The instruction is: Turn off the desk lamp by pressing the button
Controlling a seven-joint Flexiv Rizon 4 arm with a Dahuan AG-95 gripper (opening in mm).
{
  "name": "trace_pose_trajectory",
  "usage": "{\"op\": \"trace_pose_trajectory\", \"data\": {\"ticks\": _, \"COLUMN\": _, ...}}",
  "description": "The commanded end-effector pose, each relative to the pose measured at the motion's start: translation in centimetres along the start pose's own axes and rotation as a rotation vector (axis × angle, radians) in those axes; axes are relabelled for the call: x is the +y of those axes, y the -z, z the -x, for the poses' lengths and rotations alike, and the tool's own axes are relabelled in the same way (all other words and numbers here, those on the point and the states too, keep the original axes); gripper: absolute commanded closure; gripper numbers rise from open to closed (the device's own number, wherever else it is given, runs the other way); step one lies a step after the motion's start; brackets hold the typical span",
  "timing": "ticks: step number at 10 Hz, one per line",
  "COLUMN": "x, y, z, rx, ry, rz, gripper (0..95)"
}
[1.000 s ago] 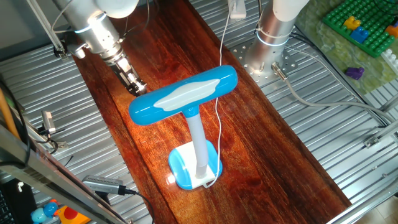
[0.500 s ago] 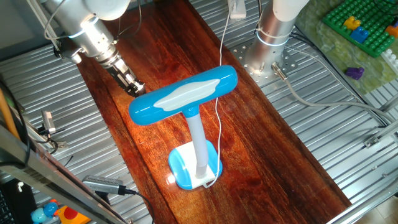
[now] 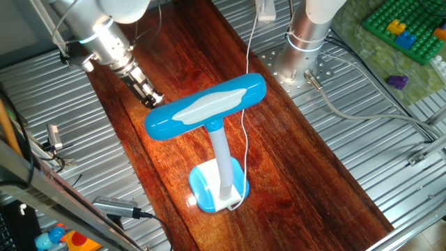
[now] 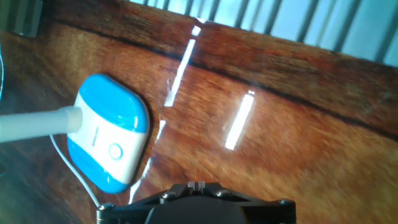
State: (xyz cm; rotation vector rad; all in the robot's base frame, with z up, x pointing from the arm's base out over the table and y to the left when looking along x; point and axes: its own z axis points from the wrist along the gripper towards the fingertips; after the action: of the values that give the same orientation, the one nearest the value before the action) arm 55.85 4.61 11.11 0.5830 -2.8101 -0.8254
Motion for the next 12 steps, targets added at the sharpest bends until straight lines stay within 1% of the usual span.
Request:
{"op": "trace_pose_trajectory", "data": {"ticks": 1, "x": 1.4, "y": -1.1, "z": 0.6, "rx": -0.013, "ry": -0.016, "rz": 0.042, "gripper": 95.0}}
{"op": "trace_pose_trajectory", "data": {"ticks": 2, "x": 2.2, "y": -1.8, "z": 0.5, "rx": -0.020, "ry": -0.020, "rz": 0.063, "gripper": 95.0}}
{"op": "trace_pose_trajectory", "data": {"ticks": 3, "x": 3.1, "y": -2.6, "z": 0.2, "rx": -0.022, "ry": -0.025, "rz": 0.066, "gripper": 95.0}}
{"op": "trace_pose_trajectory", "data": {"ticks": 4, "x": 5.2, "y": -4.7, "z": -0.5, "rx": -0.033, "ry": -0.050, "rz": 0.057, "gripper": 95.0}}
{"op": "trace_pose_trajectory", "data": {"ticks": 5, "x": 6.4, "y": -6.1, "z": -1.0, "rx": -0.040, "ry": -0.060, "rz": 0.051, "gripper": 95.0}}
{"op": "trace_pose_trajectory", "data": {"ticks": 7, "x": 8.5, "y": -8.8, "z": -1.8, "rx": -0.078, "ry": -0.089, "rz": 0.057, "gripper": 95.0}}
{"op": "trace_pose_trajectory", "data": {"ticks": 8, "x": 9.0, "y": -9.6, "z": -1.8, "rx": -0.090, "ry": -0.095, "rz": 0.071, "gripper": 95.0}}
{"op": "trace_pose_trajectory", "data": {"ticks": 9, "x": 9.9, "y": -10.7, "z": -1.6, "rx": -0.110, "ry": -0.109, "rz": 0.093, "gripper": 95.0}}
{"op": "trace_pose_trajectory", "data": {"ticks": 10, "x": 10.7, "y": -11.6, "z": -1.4, "rx": -0.120, "ry": -0.120, "rz": 0.097, "gripper": 95.0}}
{"op": "trace_pose_trajectory", "data": {"ticks": 12, "x": 12.0, "y": -12.8, "z": -0.8, "rx": -0.132, "ry": -0.133, "rz": 0.096, "gripper": 95.0}}
